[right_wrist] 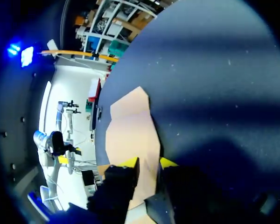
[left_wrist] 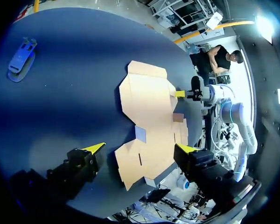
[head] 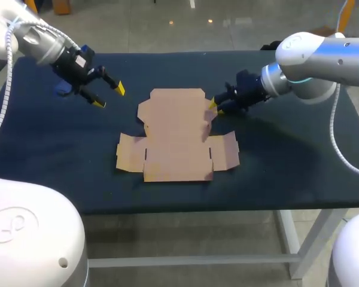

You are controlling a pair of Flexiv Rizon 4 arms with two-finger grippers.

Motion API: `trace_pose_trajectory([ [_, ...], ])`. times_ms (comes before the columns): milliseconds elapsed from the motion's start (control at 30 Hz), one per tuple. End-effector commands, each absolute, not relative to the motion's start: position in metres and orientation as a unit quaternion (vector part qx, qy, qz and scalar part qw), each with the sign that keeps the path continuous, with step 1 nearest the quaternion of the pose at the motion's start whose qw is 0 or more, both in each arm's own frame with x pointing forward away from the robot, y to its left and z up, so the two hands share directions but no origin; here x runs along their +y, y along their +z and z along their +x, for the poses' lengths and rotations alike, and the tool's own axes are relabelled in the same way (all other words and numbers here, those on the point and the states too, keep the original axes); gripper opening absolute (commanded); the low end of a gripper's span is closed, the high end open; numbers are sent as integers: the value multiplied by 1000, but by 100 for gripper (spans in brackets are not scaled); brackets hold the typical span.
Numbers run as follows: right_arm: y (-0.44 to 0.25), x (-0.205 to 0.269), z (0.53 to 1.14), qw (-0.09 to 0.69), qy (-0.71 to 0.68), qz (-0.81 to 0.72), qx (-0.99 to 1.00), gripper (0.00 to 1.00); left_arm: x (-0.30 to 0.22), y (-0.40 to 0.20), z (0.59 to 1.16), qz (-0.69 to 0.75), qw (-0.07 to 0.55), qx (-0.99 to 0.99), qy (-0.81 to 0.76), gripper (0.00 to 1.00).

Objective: Assemble the packaging by folding the flat box into shape, placing the metal phone stand inside, and closing the box properly

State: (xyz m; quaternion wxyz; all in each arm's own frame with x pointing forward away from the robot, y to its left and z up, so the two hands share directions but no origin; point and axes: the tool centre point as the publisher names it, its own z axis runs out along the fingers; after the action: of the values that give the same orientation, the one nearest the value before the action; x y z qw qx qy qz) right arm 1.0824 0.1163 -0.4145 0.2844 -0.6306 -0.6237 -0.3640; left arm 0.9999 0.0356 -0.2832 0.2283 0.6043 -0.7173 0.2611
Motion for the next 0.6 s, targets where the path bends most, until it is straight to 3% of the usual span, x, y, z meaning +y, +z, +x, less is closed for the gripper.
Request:
trace_pose_trajectory([
  [33, -424, 119, 1091, 303, -367, -620, -623, 24, 38, -284, 998, 604, 231, -717, 261, 100],
  [167, -426, 120, 1093, 306, -374, -619, -619, 22, 38, -284, 996, 604, 233, -717, 259, 100],
  [367, -422, 117, 1094, 304, -394, -617, -609, 11, 38, -286, 993, 602, 237, -717, 260, 100],
  [500, -419, 119, 1094, 306, -403, -614, -606, 10, 37, -286, 993, 601, 238, -717, 260, 100],
  [567, -418, 121, 1095, 310, -407, -611, -604, 7, 36, -286, 992, 600, 239, -718, 260, 100],
  [600, -417, 123, 1095, 310, -411, -609, -603, 0, 36, -286, 992, 599, 240, -718, 260, 100],
])
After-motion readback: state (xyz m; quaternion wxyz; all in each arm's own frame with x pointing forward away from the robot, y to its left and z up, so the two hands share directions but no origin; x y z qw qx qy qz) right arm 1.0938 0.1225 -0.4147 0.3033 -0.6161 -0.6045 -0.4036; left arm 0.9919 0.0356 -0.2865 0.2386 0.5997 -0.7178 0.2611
